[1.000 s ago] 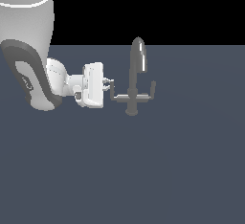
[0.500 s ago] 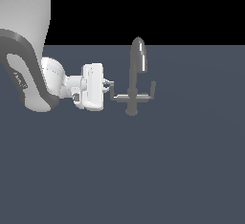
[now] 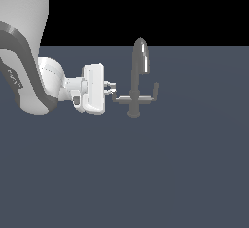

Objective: Turn on the faucet by rotating a designated handle.

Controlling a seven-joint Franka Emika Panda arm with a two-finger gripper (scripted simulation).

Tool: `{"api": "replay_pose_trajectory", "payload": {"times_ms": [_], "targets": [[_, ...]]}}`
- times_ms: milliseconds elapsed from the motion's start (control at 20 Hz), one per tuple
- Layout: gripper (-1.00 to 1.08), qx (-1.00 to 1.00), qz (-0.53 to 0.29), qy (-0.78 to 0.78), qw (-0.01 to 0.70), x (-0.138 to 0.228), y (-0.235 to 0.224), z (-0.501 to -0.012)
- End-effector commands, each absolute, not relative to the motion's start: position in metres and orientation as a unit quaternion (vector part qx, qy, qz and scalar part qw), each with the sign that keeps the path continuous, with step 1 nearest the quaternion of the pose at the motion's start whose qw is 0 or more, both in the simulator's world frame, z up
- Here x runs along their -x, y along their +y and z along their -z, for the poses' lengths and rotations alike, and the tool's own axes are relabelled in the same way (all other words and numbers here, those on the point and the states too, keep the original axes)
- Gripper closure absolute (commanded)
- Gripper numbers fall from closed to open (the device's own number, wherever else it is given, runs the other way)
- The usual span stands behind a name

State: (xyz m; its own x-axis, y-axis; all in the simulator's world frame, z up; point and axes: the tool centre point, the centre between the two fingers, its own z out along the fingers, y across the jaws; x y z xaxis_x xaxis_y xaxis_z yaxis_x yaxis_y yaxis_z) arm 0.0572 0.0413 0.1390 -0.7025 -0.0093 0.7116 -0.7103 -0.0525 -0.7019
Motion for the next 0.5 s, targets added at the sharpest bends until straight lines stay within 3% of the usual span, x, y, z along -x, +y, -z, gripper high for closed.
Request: {"api": "replay_pose_trajectory", "payload": {"times_ms": [0,450], "targets": [[1.08,-0.283,-0.668,-0.635,0.267,-0.046,0.041,-0.135],[1.08,-0.281,-0.668,-0.635,0.267,-0.020,0.040,-0.127]]}}
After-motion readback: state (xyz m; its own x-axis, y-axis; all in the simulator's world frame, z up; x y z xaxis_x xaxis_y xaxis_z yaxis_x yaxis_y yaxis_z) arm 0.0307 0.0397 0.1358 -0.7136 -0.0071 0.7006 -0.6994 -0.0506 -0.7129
